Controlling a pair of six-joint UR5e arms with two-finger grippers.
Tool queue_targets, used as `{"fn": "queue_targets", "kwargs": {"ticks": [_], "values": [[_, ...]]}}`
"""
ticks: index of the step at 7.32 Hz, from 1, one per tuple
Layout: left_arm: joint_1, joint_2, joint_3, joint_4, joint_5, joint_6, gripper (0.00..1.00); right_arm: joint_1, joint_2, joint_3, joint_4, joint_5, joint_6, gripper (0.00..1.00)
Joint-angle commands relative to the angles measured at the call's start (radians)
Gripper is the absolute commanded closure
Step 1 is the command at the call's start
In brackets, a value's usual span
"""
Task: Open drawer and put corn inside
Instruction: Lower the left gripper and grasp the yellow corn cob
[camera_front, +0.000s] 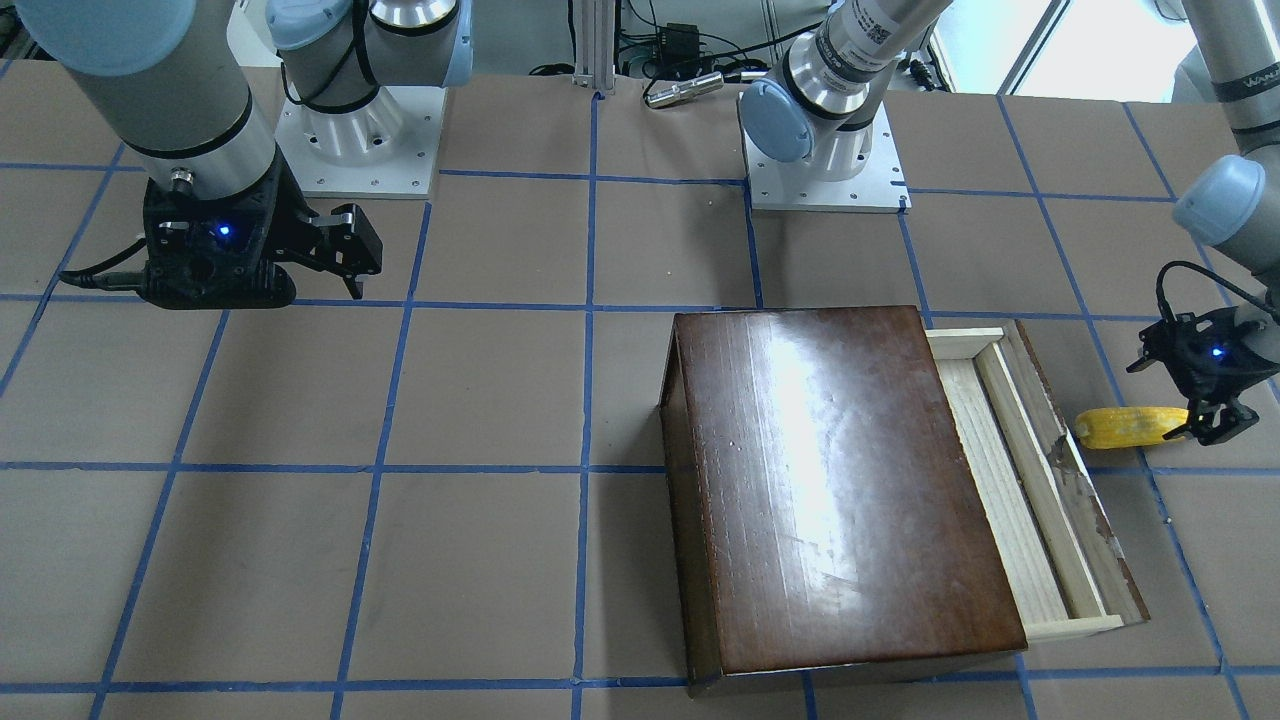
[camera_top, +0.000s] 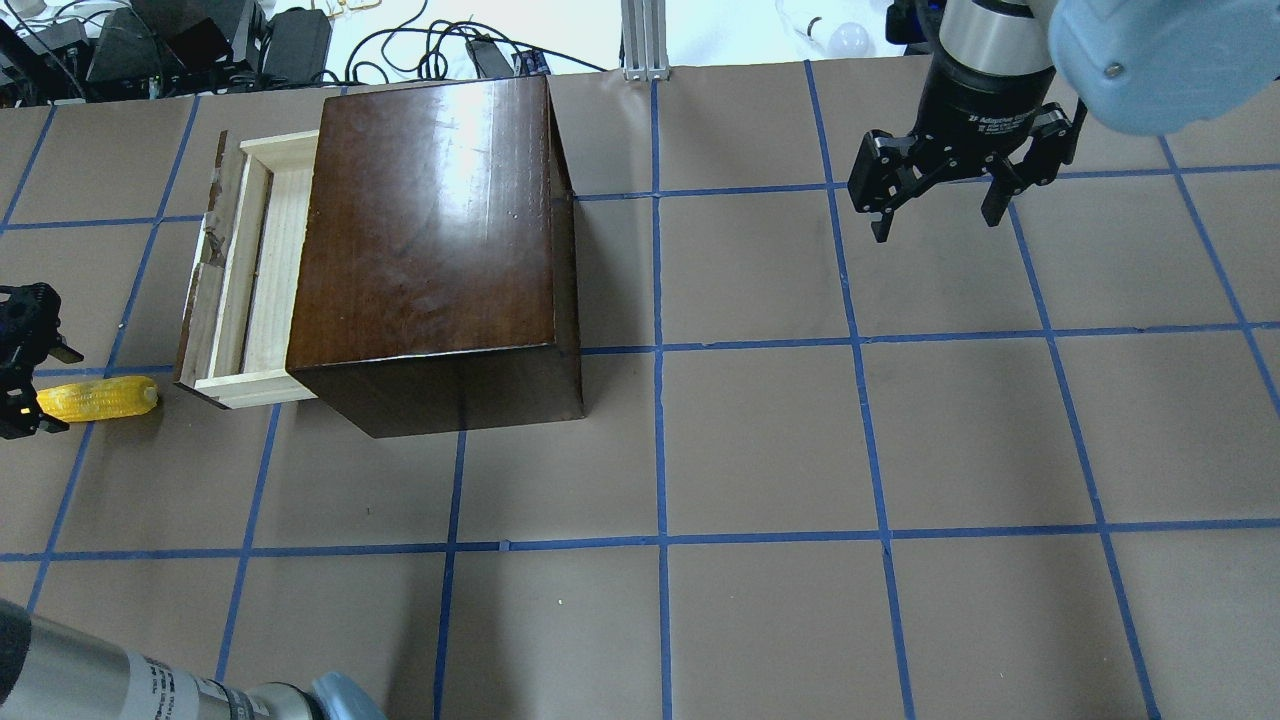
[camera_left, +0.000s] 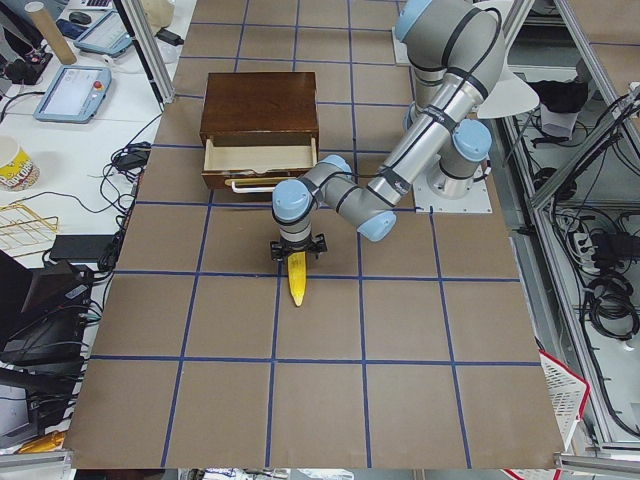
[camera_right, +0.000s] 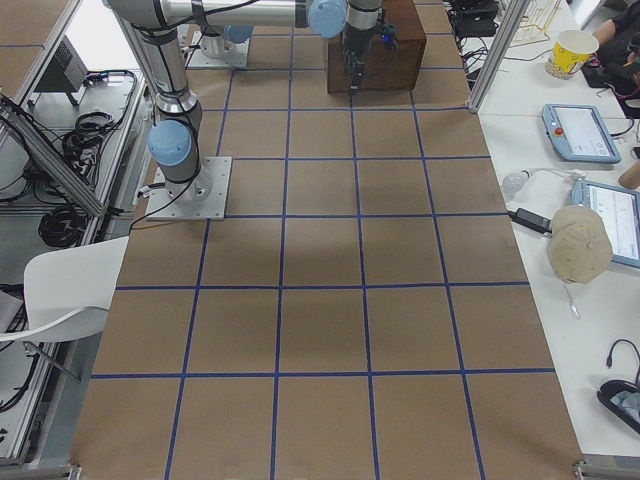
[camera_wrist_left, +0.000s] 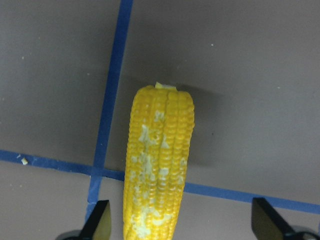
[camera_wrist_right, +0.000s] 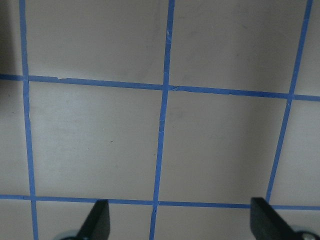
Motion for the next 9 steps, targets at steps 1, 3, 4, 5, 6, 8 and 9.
{"fn": "queue_targets", "kwargs": {"ticks": [1, 3, 4, 5, 6, 8, 9], "values": [[-0.001, -0.032, -0.007, 0.033, -0.014, 0.03, 0.0, 0.0, 0.0, 0.0, 0.0, 0.0, 0.0, 0.0], [0.001, -0.049, -0.007, 0.035, -0.011, 0.045, 0.0, 0.0, 0.0, 0.0, 0.0, 0.0, 0.0, 0.0], [0.001, -0.066, -0.002, 0.051, -0.012, 0.048, 0.0, 0.0, 0.0, 0.0, 0.0, 0.0, 0.0, 0.0], [0.001, -0.08, -0.005, 0.09, -0.014, 0.05, 0.0, 0.002, 0.0, 0.0, 0.0, 0.0, 0.0, 0.0], [0.001, -0.088, -0.007, 0.093, -0.017, 0.048, 0.2, 0.0, 0.0, 0.0, 0.0, 0.0, 0.0, 0.0], [0.001, -0.092, -0.004, 0.099, -0.026, 0.048, 0.67, 0.0, 0.0, 0.0, 0.0, 0.0, 0.0, 0.0], [0.001, -0.092, -0.004, 0.099, -0.026, 0.047, 0.73, 0.0, 0.0, 0.0, 0.0, 0.0, 0.0, 0.0]]}}
